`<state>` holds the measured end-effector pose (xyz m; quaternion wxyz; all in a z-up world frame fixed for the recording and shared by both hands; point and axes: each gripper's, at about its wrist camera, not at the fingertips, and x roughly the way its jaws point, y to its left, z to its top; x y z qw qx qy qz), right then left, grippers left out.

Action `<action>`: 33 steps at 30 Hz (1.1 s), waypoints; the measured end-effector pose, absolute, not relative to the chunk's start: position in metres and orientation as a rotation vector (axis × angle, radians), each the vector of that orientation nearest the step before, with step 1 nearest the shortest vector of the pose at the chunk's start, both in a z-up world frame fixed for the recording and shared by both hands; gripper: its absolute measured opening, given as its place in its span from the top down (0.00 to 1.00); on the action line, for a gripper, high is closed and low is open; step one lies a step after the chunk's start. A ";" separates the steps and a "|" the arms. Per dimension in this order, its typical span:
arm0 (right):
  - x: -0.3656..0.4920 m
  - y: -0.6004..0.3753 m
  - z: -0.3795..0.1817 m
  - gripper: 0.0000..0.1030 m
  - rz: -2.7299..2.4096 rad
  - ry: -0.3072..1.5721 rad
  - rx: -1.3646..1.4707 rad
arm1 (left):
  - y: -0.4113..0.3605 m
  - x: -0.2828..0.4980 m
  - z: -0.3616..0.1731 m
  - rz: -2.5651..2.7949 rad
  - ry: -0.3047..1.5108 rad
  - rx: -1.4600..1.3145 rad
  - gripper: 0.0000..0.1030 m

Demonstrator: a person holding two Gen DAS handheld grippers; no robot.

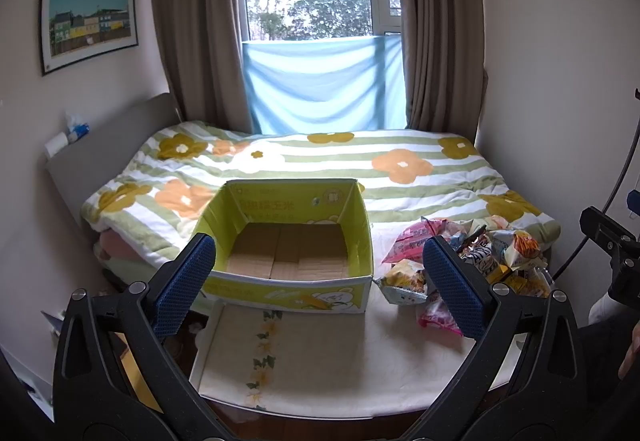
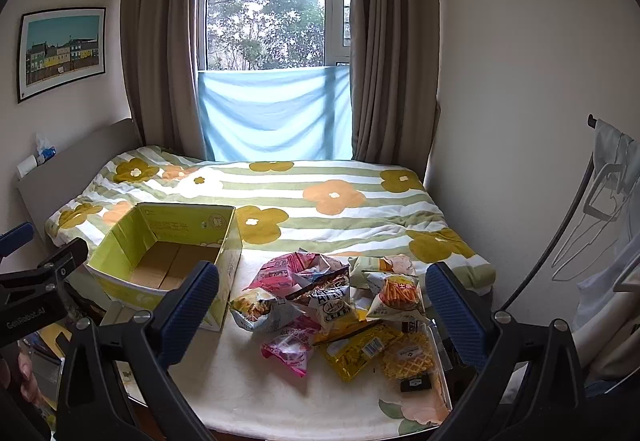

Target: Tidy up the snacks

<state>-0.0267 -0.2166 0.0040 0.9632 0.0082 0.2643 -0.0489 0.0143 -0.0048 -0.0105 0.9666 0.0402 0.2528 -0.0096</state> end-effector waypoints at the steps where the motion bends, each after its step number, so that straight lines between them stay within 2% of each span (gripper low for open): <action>1: -0.027 -0.216 0.004 0.00 -0.099 0.534 0.018 | -0.004 0.014 -0.010 -0.020 0.511 0.082 0.00; 20: -0.039 -0.233 0.009 0.00 -0.183 0.550 0.079 | -0.011 0.020 -0.013 -0.133 0.556 0.114 0.00; 33: 0.006 -0.319 -0.042 0.00 -0.234 0.682 0.142 | -0.111 0.092 -0.070 -0.311 0.738 0.137 0.00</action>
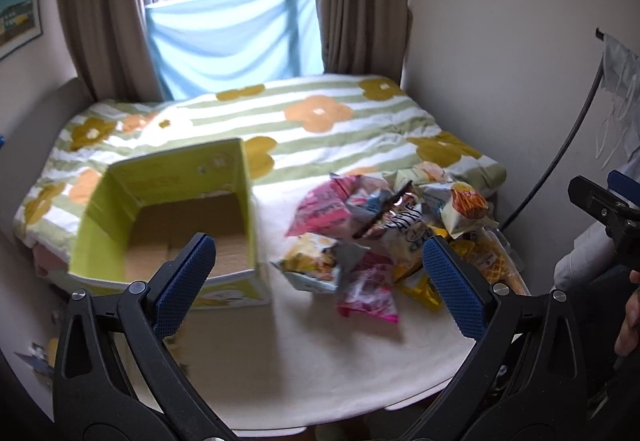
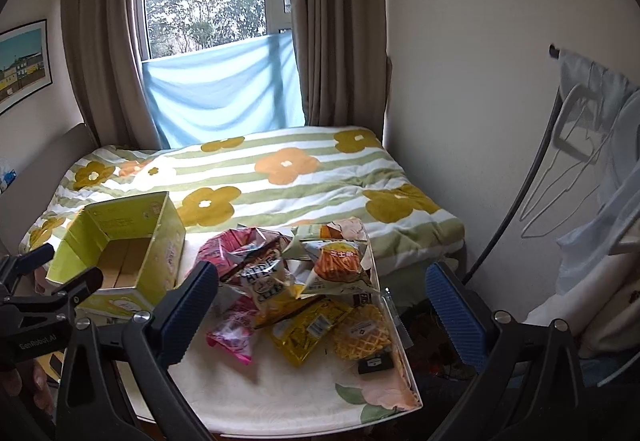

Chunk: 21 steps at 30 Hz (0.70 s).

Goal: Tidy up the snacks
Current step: 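Grasp the black TATRF bag with left tool while right tool grasps the cheese stick bag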

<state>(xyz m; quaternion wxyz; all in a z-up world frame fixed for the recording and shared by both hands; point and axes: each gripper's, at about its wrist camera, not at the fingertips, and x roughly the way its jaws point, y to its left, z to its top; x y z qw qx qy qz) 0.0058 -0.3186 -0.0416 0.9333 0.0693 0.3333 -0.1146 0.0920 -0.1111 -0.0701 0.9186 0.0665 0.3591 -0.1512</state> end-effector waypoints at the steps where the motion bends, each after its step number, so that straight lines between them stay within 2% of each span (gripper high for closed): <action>1: 0.014 -0.326 -0.047 0.00 -0.229 0.700 0.151 | -0.122 0.100 -0.076 -0.319 0.763 0.124 0.00; 9: 0.078 -0.383 -0.098 0.00 -0.151 0.848 0.209 | -0.186 0.155 -0.145 -0.330 0.980 0.011 0.00; 21: 0.149 -0.426 -0.170 0.00 -0.069 1.045 0.356 | -0.235 0.204 -0.232 -0.306 1.178 -0.129 0.01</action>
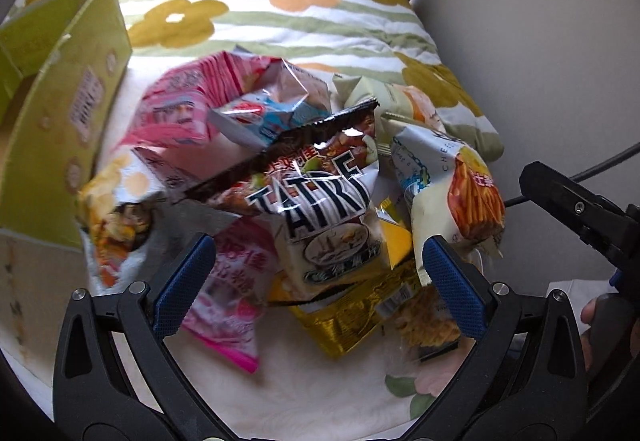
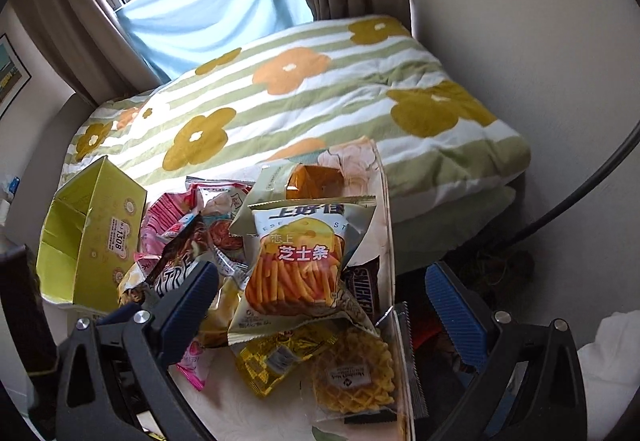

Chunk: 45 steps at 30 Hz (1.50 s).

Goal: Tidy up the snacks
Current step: 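Grasp the black TATRF bag with left tool while right tool grasps the cheese stick bag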

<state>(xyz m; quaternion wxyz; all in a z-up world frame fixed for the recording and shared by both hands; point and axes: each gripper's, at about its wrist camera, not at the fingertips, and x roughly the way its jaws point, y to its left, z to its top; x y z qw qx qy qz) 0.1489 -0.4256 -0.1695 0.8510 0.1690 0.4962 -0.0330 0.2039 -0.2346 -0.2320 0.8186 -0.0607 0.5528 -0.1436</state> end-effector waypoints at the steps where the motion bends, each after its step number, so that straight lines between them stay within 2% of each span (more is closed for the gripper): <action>1: 0.152 -0.427 -0.173 0.00 -0.067 1.053 0.367 | -0.237 0.208 -0.237 -0.302 1.188 -0.132 0.01; 6: 0.169 -0.428 -0.190 0.00 -0.062 1.101 0.385 | -0.243 0.225 -0.252 -0.283 1.226 -0.161 0.07; 10: 0.178 -0.428 -0.204 0.00 -0.053 1.140 0.402 | -0.241 0.233 -0.266 -0.275 1.269 -0.174 0.22; 13: 0.182 -0.426 -0.213 0.00 -0.056 1.165 0.410 | -0.239 0.236 -0.274 -0.290 1.295 -0.188 0.26; 16: 0.184 -0.424 -0.219 0.00 -0.056 1.175 0.416 | -0.240 0.237 -0.276 -0.321 1.285 -0.190 0.38; 19: 0.186 -0.419 -0.222 0.00 -0.057 1.186 0.407 | -0.243 0.235 -0.273 -0.337 1.266 -0.167 0.44; 31: 0.190 -0.410 -0.230 0.00 -0.060 1.200 0.404 | -0.236 0.231 -0.254 -0.344 1.202 -0.112 0.46; 34: 0.192 -0.407 -0.232 0.10 -0.058 1.208 0.392 | -0.233 0.226 -0.249 -0.348 1.186 -0.094 0.46; 36: 0.193 -0.404 -0.236 0.32 -0.050 1.223 0.393 | -0.232 0.224 -0.247 -0.349 1.180 -0.088 0.46; 39: 0.191 -0.403 -0.241 0.48 -0.057 1.243 0.395 | -0.233 0.221 -0.244 -0.344 1.174 -0.085 0.46; 45: 0.180 -0.404 -0.229 0.50 -0.053 1.204 0.378 | -0.231 0.218 -0.235 -0.338 1.148 -0.084 0.46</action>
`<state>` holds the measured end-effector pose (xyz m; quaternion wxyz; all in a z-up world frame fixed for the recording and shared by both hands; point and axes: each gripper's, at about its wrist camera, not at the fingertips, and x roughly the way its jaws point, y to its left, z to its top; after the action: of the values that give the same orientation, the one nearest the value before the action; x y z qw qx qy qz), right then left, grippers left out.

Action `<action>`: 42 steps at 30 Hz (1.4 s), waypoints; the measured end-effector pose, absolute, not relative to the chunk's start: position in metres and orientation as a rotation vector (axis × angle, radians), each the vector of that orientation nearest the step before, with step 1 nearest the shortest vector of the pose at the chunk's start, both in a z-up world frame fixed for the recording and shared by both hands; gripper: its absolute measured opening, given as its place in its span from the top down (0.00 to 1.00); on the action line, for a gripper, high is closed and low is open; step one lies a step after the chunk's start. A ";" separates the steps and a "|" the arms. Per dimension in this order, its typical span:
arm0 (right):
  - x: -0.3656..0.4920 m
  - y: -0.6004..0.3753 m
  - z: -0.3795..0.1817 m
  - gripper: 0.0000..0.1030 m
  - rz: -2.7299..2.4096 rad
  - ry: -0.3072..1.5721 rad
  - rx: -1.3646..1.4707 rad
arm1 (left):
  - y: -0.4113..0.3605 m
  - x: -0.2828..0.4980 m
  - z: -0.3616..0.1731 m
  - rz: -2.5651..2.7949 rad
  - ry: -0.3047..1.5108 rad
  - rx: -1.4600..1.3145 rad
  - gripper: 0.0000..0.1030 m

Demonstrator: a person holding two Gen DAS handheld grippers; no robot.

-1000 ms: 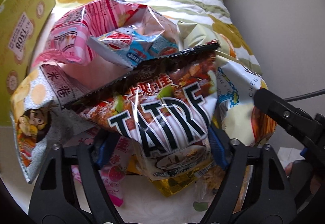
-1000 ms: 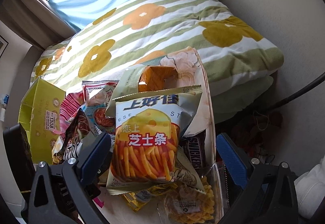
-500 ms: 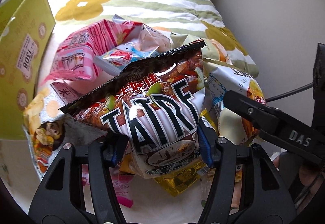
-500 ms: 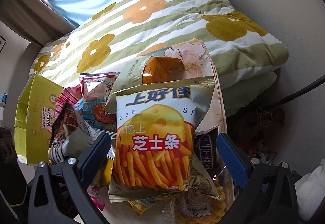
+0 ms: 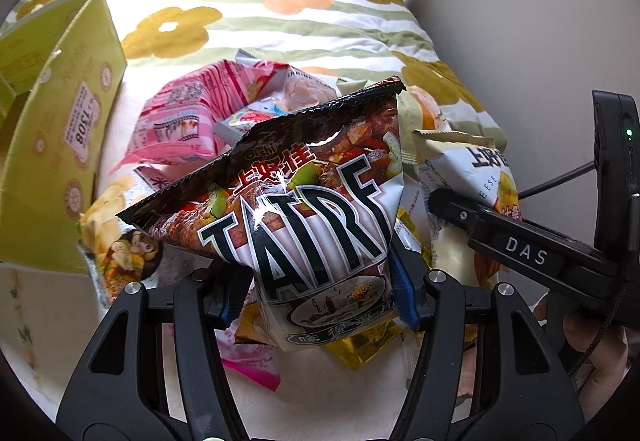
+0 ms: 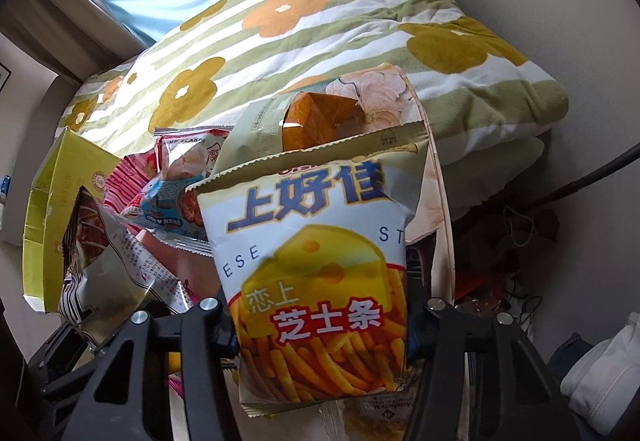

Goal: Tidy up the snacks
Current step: 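Grasp the black TATRF bag with left tool while right tool grasps the cheese stick bag, then carry both bags over the box and open both tools to drop them in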

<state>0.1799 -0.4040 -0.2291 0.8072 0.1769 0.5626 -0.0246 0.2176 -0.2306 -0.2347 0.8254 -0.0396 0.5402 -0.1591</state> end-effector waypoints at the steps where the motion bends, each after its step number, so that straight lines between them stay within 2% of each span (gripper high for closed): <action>1: 0.178 -0.403 -0.225 0.50 -0.048 1.197 0.375 | -0.230 0.216 -0.231 -0.339 1.140 -0.085 0.46; 13: 0.161 -0.376 -0.142 0.50 0.055 1.026 0.231 | -0.196 0.189 -0.156 -0.277 0.970 -0.094 0.46; 21: 0.178 -0.325 -0.100 0.50 0.171 0.939 0.164 | -0.120 0.188 -0.108 -0.178 0.853 -0.096 0.46; 27: 0.199 -0.264 -0.083 0.50 0.247 0.888 0.122 | -0.045 0.205 -0.090 -0.111 0.835 -0.122 0.46; 33: 0.224 -0.190 -0.086 0.50 0.303 0.888 0.100 | 0.042 0.236 -0.088 -0.066 0.872 -0.134 0.46; 42: 0.260 -0.089 -0.110 0.50 0.348 0.951 0.129 | 0.130 0.298 -0.141 -0.097 1.057 -0.126 0.45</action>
<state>0.2598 -0.0892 -0.1099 0.8724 0.0619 0.4553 0.1664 0.2976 0.1302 -0.1414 0.8606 -0.0602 0.5036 -0.0461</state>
